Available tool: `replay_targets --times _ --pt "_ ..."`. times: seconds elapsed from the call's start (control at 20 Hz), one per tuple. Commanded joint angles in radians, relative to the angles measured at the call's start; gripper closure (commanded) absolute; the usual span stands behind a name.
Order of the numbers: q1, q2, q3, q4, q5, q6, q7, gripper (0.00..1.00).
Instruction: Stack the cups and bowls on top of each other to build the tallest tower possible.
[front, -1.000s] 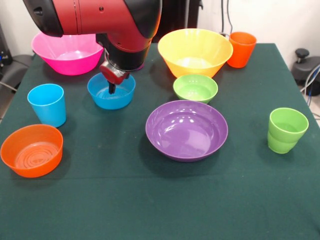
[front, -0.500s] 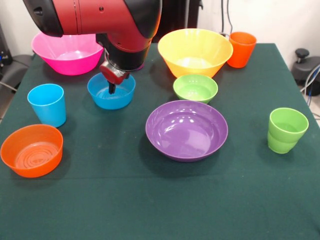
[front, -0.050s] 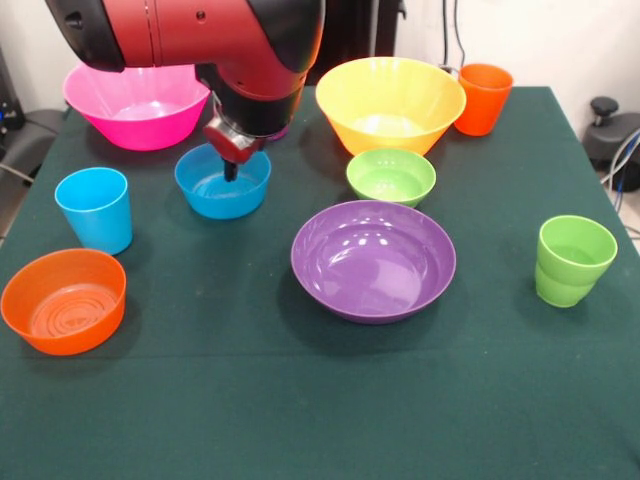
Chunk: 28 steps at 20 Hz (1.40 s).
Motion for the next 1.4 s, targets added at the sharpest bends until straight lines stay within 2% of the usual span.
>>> replay_targets --times 0.05,0.15,0.25,0.4,0.5,0.65,0.75,0.95,1.1,1.3,1.4 --pt "0.009 -0.038 0.106 -0.049 0.137 0.024 -0.158 0.0" --pt "0.043 -0.041 0.09 -0.091 0.111 0.003 -0.141 0.0" --pt "0.046 -0.03 0.1 -0.11 0.134 -0.03 -0.124 0.0" --pt "0.021 -0.023 0.138 -0.069 0.167 -0.15 -0.097 0.0" --pt "0.022 -0.043 0.139 -0.042 0.17 -0.178 -0.067 0.0" --pt "0.042 -0.073 0.129 -0.042 0.189 -0.154 -0.028 0.0" --pt "0.065 -0.088 0.111 -0.059 0.198 -0.104 -0.022 0.0" --pt "0.07 -0.055 0.082 -0.076 0.193 -0.096 -0.042 0.0" --pt "0.074 -0.026 0.085 -0.055 0.228 -0.202 0.057 0.0" --pt "0.161 0.021 0.035 -0.137 0.227 -0.179 0.161 0.0" --pt "0.18 0.033 0.018 -0.158 0.231 -0.171 0.177 0.0"
